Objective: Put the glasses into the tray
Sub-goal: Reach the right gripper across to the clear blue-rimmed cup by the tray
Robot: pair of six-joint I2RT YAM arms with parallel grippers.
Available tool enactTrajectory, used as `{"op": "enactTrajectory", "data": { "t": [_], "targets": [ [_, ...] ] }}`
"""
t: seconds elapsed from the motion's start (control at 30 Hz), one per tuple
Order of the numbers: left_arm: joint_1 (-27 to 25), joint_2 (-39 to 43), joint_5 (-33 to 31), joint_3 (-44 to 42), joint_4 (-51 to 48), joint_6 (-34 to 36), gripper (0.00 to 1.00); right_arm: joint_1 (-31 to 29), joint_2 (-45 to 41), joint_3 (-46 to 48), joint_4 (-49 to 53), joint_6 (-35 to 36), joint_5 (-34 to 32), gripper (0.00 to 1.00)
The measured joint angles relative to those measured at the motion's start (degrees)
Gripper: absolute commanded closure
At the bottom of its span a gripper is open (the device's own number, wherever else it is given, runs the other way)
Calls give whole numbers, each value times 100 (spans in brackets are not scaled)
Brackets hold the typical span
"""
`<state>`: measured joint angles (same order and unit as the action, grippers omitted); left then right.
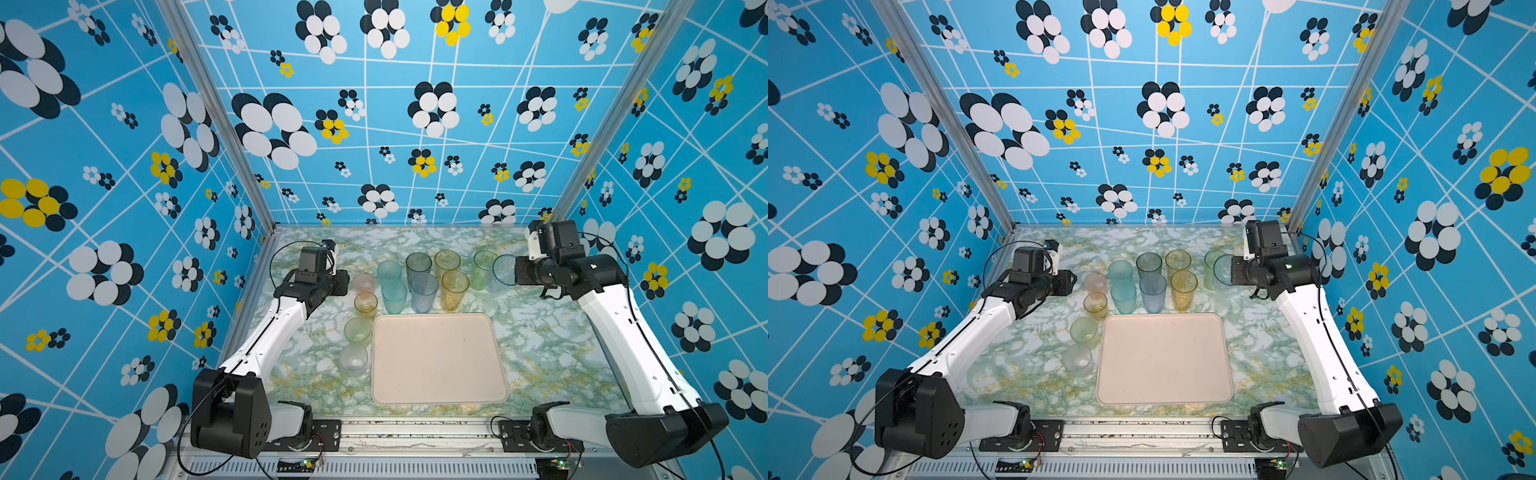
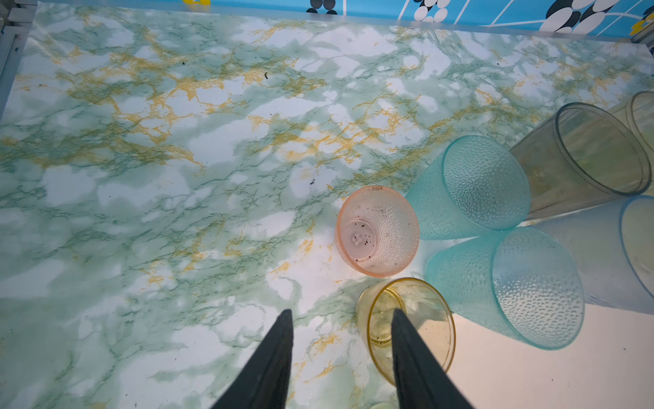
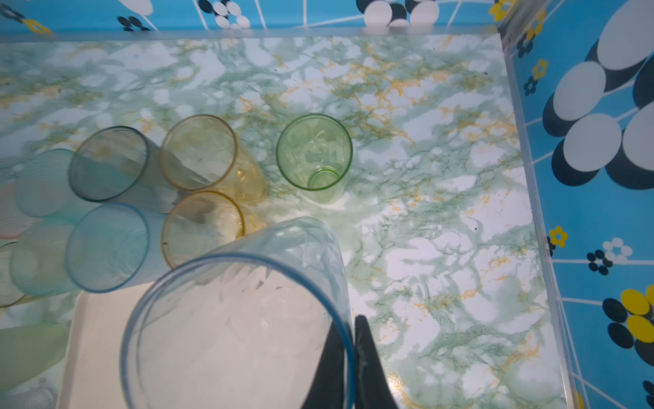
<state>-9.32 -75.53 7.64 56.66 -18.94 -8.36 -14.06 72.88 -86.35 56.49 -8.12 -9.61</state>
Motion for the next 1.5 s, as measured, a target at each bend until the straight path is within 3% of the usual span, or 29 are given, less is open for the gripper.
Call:
{"op": "enactTrajectory", "data": {
  "t": [0.3, 0.53, 1.17, 1.5],
  "targets": [
    [0, 203, 59, -37, 11, -24, 53, -1998, 127, -658, 363, 111, -387, 100],
    [-26, 313, 63, -66, 26, -37, 54, -3388, 1237, -960, 289, 131, -356, 100],
    [-245, 256, 103, -190, 131, -109, 53, -3882, 3228, -1292, -487, -22, 337, 100],
    [-245, 256, 105, -190, 129, -107, 53, -3908, 3668, -1755, -457, 2, 374, 100]
  ]
}}
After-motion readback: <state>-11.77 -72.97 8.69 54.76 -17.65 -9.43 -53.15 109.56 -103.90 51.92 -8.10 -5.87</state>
